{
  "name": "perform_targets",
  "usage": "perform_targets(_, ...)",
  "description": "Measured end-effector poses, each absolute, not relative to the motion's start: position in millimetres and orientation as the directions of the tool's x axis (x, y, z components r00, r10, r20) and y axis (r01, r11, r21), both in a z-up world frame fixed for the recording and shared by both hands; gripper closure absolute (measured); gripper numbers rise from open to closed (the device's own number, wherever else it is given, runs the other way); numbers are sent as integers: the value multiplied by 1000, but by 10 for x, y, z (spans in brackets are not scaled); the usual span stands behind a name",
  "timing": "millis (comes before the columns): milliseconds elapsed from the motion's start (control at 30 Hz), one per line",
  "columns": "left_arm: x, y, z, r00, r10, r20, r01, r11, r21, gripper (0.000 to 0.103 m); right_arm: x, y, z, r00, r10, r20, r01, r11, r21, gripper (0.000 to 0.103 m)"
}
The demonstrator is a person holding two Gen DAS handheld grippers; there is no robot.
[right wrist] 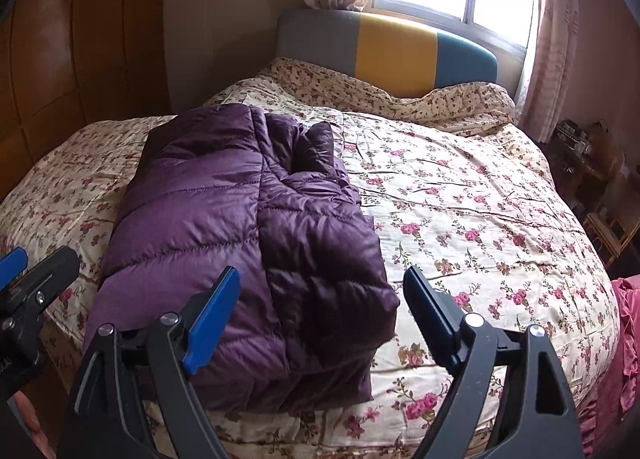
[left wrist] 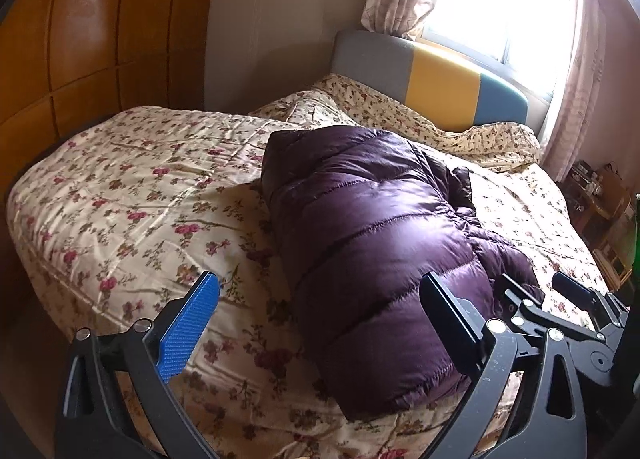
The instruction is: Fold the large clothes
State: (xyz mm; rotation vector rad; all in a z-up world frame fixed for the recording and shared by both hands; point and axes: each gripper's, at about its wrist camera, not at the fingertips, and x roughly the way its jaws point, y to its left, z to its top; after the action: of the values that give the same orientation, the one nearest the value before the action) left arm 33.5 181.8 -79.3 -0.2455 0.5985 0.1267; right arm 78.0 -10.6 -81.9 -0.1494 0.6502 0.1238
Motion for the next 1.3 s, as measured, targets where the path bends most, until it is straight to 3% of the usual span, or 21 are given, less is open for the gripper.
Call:
perform_targets(767, 151, 1700, -614, 829, 166, -534, -282, 948, -143, 4, 628, -177, -777, 800, 63, -597, -148, 984, -94, 9)
perform_targets(1300, 160, 1516, -633, 822, 169, -544, -240, 969, -62, 4, 627, -184, -789, 797, 57, -602, -145, 985, -99, 7)
